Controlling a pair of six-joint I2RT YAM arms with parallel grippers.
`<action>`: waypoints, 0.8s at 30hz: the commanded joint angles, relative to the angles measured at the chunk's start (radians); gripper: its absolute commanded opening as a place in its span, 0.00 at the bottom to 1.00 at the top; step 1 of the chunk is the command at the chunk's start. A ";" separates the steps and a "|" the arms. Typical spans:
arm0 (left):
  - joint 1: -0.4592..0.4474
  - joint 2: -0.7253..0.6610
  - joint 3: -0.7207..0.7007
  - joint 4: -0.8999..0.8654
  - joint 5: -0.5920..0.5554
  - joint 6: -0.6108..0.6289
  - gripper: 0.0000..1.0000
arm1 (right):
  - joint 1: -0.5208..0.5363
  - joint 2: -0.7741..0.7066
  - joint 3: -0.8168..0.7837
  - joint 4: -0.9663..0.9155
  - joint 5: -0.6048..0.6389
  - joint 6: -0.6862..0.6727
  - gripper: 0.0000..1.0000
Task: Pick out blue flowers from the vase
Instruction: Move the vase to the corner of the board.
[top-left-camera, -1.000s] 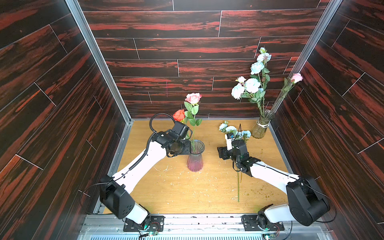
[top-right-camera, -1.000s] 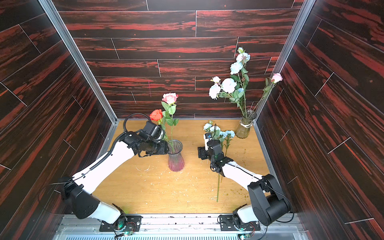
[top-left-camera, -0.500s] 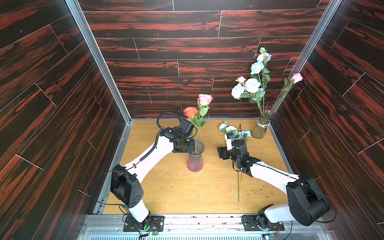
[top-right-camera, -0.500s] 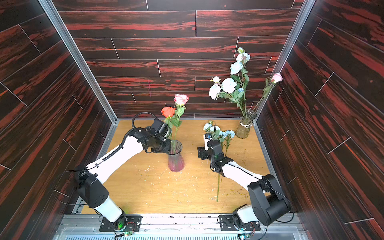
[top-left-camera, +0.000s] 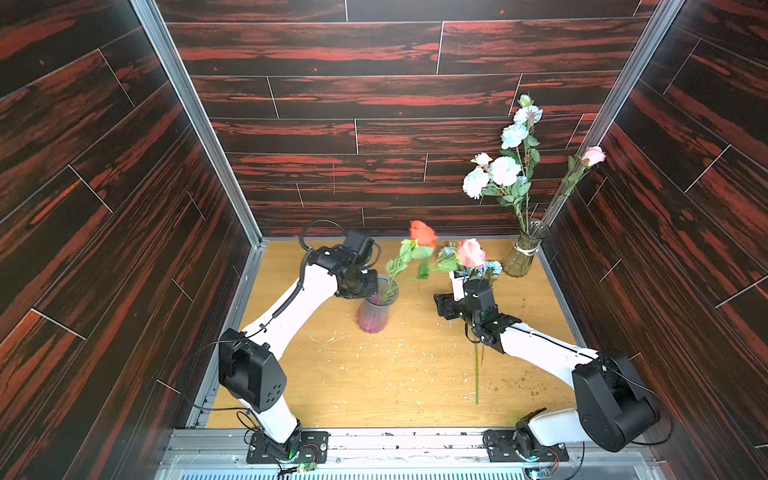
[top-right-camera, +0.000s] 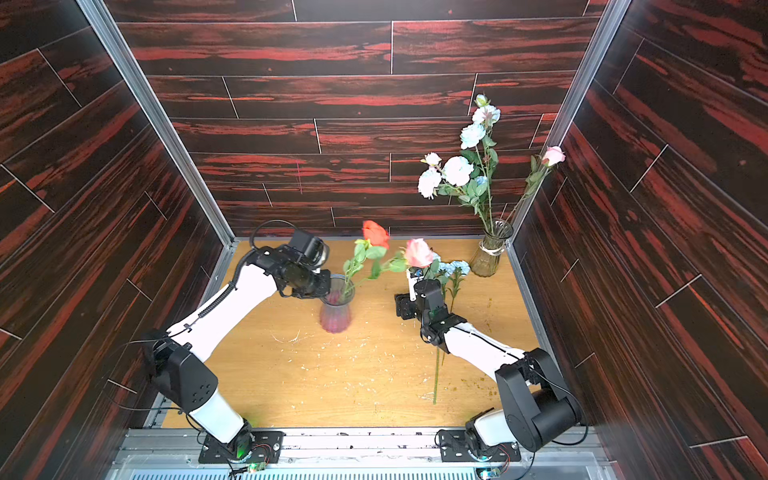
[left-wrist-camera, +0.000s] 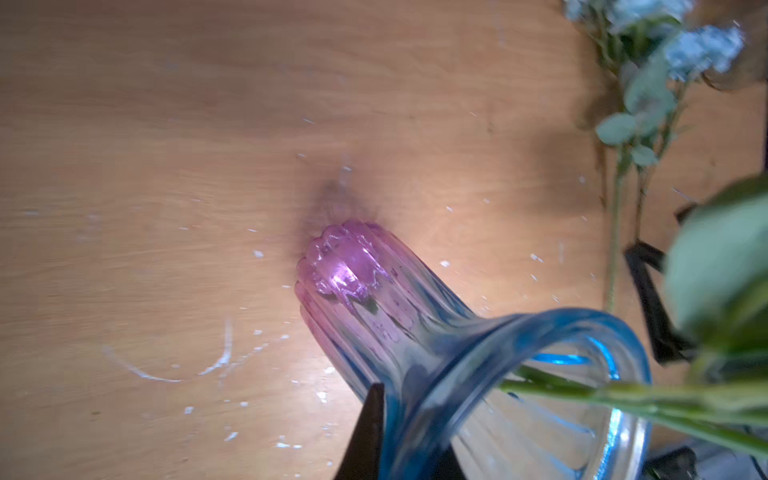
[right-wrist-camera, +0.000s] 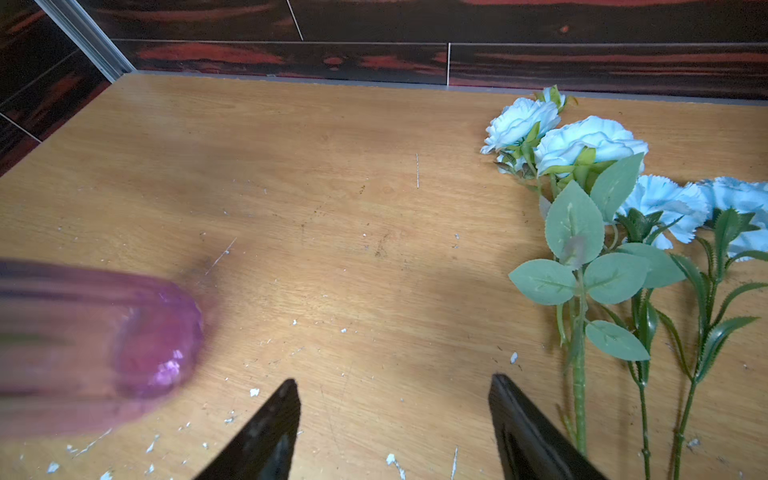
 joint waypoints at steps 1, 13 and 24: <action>0.100 0.018 0.039 -0.051 -0.119 0.054 0.00 | 0.002 -0.007 -0.002 0.008 -0.005 0.004 0.74; 0.481 0.263 0.279 -0.001 0.046 0.053 0.00 | 0.003 0.001 0.007 0.003 -0.010 0.003 0.74; 0.637 0.507 0.578 -0.065 0.087 0.013 0.00 | 0.003 0.011 0.014 0.000 -0.017 0.000 0.74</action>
